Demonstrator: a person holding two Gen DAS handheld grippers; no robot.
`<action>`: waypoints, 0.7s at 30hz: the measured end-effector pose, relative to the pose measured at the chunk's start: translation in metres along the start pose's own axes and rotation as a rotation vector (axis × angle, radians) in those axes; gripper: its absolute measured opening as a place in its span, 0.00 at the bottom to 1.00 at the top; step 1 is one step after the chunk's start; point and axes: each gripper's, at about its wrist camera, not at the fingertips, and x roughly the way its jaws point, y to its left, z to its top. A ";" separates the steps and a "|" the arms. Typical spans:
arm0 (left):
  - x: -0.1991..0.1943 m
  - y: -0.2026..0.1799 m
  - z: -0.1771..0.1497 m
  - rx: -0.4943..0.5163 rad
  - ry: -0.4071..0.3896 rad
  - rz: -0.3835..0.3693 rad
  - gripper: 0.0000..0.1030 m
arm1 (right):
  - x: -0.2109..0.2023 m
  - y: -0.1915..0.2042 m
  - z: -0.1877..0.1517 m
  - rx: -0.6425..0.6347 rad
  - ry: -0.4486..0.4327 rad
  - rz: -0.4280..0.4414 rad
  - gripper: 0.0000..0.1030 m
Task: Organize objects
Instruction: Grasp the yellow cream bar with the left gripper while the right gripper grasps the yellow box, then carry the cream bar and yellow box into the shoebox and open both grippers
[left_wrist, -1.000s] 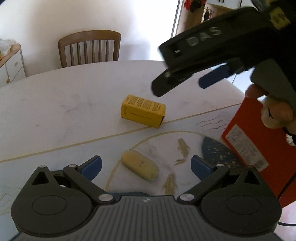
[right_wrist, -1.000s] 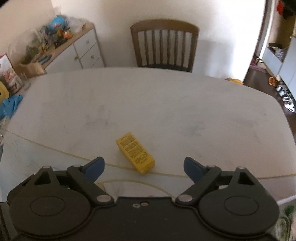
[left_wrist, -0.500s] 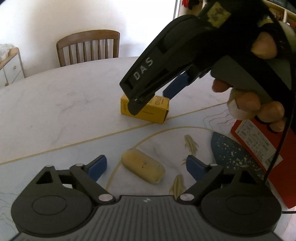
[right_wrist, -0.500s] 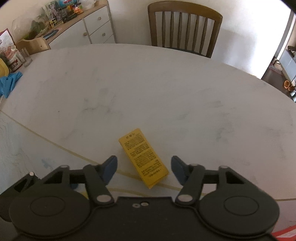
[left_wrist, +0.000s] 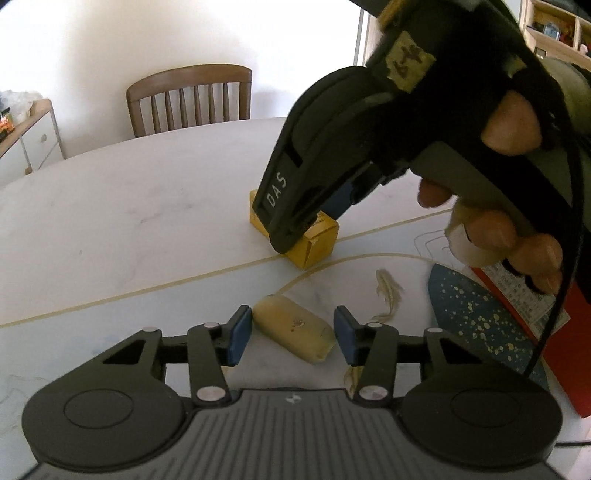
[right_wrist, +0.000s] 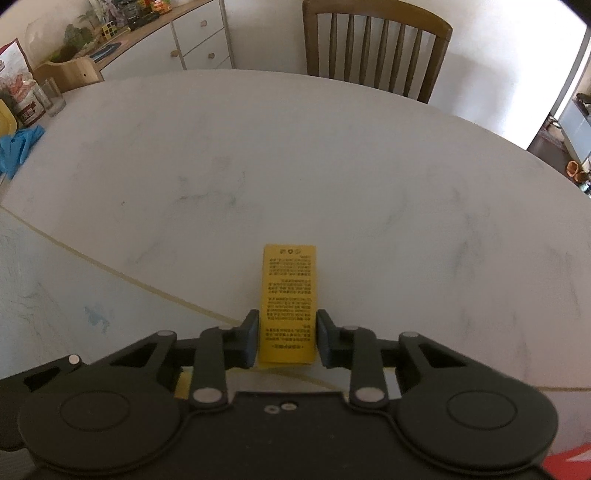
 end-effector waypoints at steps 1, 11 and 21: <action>-0.001 0.000 0.000 -0.002 0.002 -0.001 0.46 | -0.001 0.000 -0.002 0.009 0.001 0.003 0.28; -0.016 0.006 -0.011 -0.039 0.040 -0.011 0.46 | -0.028 0.003 -0.038 0.083 0.013 0.038 0.27; -0.048 0.002 -0.029 -0.041 0.048 -0.018 0.46 | -0.074 0.011 -0.078 0.115 -0.031 0.053 0.27</action>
